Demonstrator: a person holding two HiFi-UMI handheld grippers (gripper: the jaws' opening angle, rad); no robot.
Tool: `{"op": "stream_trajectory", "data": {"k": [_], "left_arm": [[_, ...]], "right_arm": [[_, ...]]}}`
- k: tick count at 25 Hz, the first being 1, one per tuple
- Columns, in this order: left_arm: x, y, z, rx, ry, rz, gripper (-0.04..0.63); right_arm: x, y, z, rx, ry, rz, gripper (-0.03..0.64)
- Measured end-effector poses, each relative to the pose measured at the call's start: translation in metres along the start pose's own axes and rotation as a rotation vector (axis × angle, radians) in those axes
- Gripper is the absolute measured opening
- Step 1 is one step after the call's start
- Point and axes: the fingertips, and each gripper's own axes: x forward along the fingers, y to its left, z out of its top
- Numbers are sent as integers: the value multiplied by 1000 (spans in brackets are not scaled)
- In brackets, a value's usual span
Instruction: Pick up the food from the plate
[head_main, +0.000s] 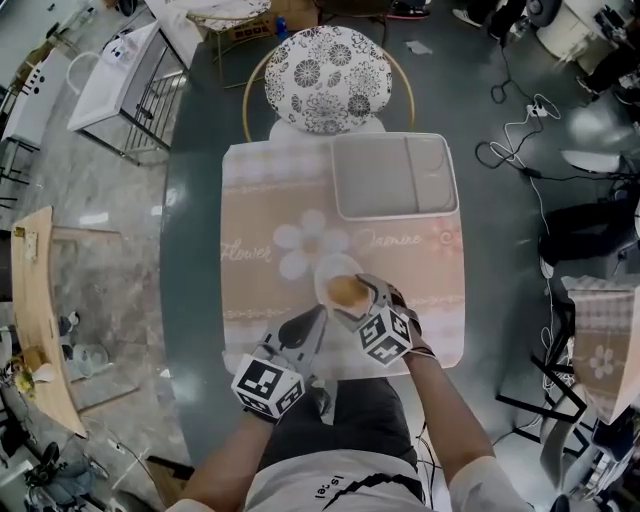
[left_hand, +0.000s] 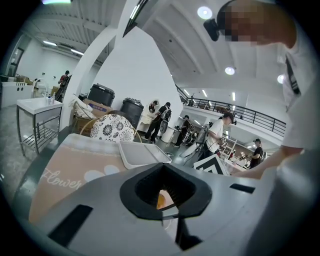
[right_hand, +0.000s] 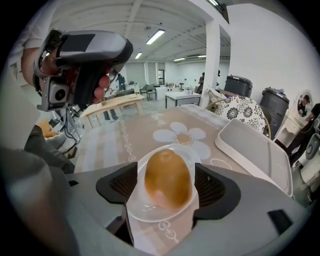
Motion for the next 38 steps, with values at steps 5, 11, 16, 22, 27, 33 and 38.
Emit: {"op": "stream_trajectory", "data": {"k": [5, 11, 16, 22, 27, 33, 38], "left_arm": [[3, 4, -5, 0, 0, 0, 5], [1, 3, -3, 0, -1, -1, 5], [-7, 0, 11, 9, -1, 1, 5], [-20, -17, 35, 32, -18, -18, 5], [-34, -33, 53, 47, -13, -20, 5], [-53, -50, 79, 31, -28, -18, 5], [-68, -62, 100, 37, -45, -9, 5]], "right_arm": [[15, -2, -8, -43, 44, -3, 321], [19, -2, -17, -80, 98, -23, 319], [2, -4, 4, 8, 33, -17, 319], [-41, -9, 38, 49, -48, -67, 319], [-82, -9, 71, 98, -116, -106, 319], [-139, -5, 116, 224, -265, -127, 319], [-182, 0, 144, 308, -366, -131, 319]]}}
